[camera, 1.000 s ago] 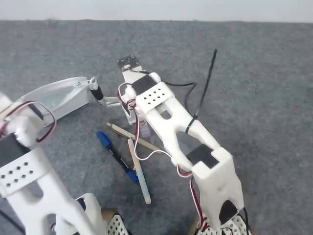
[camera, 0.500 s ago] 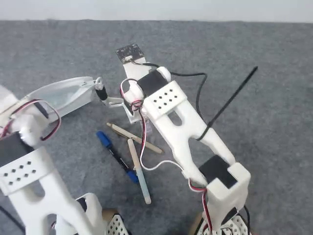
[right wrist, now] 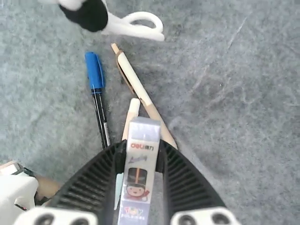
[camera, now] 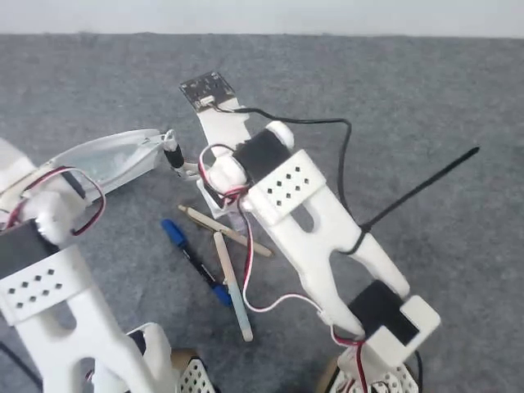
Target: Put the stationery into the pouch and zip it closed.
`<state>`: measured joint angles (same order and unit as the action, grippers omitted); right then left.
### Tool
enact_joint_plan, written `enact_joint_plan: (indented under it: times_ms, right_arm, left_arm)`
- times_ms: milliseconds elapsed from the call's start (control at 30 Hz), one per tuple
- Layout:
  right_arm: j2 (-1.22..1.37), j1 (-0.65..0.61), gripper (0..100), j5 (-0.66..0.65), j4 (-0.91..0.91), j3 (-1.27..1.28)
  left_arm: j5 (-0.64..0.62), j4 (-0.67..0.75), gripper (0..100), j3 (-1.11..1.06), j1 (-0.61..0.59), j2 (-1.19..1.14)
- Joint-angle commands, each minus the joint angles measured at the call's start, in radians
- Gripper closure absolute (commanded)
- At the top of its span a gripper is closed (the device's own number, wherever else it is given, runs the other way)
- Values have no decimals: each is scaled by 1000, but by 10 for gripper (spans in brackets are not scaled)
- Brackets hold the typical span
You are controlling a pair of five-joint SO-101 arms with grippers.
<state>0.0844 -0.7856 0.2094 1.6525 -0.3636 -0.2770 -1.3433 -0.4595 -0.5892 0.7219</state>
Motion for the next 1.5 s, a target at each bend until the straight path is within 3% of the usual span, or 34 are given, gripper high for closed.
enact_joint_plan:
  times_ms: [0, 233, 700, 933, 1300, 1467]
  right_arm:
    - [-136, -5, 992, 11, -38, 48]
    - [-286, -5, 992, 11, -182, 233]
    - [-676, -7, 992, 12, -677, 720]
    - [-789, -111, 992, 12, -912, 948]
    - [-963, -124, 992, 12, -998, 1030]
    - [-995, -124, 992, 12, -1017, 1030]
  left_arm:
    - [-12, 28, 991, -8, 15, -12]
    - [-12, 28, 991, -8, 15, -12]
    - [-12, 32, 991, -24, 32, -12]
    - [-12, 26, 991, -24, 63, -12]
    - [-8, 31, 991, -39, 66, -12]
    - [17, 25, 991, -39, 123, -12]
